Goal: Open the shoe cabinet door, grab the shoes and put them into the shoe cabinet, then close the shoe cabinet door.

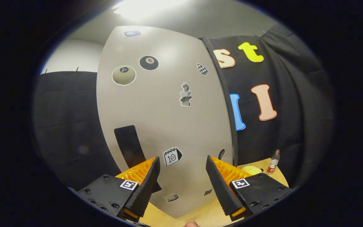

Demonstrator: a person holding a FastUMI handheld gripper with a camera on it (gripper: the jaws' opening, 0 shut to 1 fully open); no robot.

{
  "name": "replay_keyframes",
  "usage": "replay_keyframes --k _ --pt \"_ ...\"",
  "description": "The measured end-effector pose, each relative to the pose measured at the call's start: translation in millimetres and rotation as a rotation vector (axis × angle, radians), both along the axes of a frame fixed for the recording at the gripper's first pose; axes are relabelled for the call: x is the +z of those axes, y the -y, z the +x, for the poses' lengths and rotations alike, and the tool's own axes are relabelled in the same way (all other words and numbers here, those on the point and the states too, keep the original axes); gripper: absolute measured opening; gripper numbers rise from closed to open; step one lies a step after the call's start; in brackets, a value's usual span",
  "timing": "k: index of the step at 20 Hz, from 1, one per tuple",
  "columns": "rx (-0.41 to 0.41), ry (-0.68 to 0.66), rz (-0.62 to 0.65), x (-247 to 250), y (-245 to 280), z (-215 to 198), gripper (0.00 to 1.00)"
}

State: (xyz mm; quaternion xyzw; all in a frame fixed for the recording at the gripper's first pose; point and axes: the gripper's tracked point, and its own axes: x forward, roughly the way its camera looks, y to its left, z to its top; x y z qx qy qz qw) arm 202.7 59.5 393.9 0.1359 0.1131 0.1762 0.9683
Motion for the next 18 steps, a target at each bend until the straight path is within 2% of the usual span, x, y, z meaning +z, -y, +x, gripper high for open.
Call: replay_keyframes --k 3,4,8,11,18 --pt "0.01 0.013 -0.067 -5.0 -17.9 16.0 0.94" --pt "0.002 0.019 -0.092 -7.9 -20.1 21.1 0.98" --pt "-0.019 0.027 -0.123 -16.2 -16.5 22.8 0.99" --pt "-0.058 0.03 -0.158 -17.8 9.6 12.7 0.99" --pt "-0.21 0.05 -0.209 -17.4 98.9 -23.1 0.99"
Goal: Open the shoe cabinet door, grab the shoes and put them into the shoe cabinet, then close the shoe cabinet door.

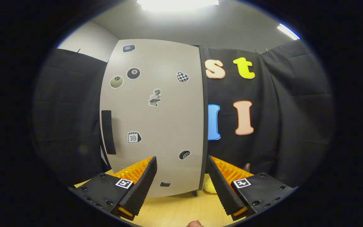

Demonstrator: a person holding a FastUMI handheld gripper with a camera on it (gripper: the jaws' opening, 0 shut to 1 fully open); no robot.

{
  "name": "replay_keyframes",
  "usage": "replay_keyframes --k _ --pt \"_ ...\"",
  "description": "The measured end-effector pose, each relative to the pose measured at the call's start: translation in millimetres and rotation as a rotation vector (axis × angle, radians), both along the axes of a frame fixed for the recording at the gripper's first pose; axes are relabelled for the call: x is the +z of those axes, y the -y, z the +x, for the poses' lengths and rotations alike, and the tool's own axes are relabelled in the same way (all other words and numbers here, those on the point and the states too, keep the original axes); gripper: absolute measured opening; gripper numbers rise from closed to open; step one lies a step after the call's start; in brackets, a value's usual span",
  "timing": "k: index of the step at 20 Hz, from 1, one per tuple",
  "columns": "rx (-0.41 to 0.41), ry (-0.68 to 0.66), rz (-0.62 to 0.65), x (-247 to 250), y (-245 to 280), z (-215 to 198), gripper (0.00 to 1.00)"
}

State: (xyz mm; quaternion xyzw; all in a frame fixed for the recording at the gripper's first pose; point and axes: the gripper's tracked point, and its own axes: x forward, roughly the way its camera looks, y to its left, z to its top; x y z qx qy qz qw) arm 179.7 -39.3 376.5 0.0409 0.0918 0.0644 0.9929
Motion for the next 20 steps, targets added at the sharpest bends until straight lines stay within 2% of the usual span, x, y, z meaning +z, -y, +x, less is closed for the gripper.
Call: replay_keyframes --k 8,20 --pt "-0.101 -0.007 -0.048 -3.2 64.3 -41.3 0.99" --pt "-0.089 -0.014 -0.021 -2.3 66.1 -53.6 0.99"
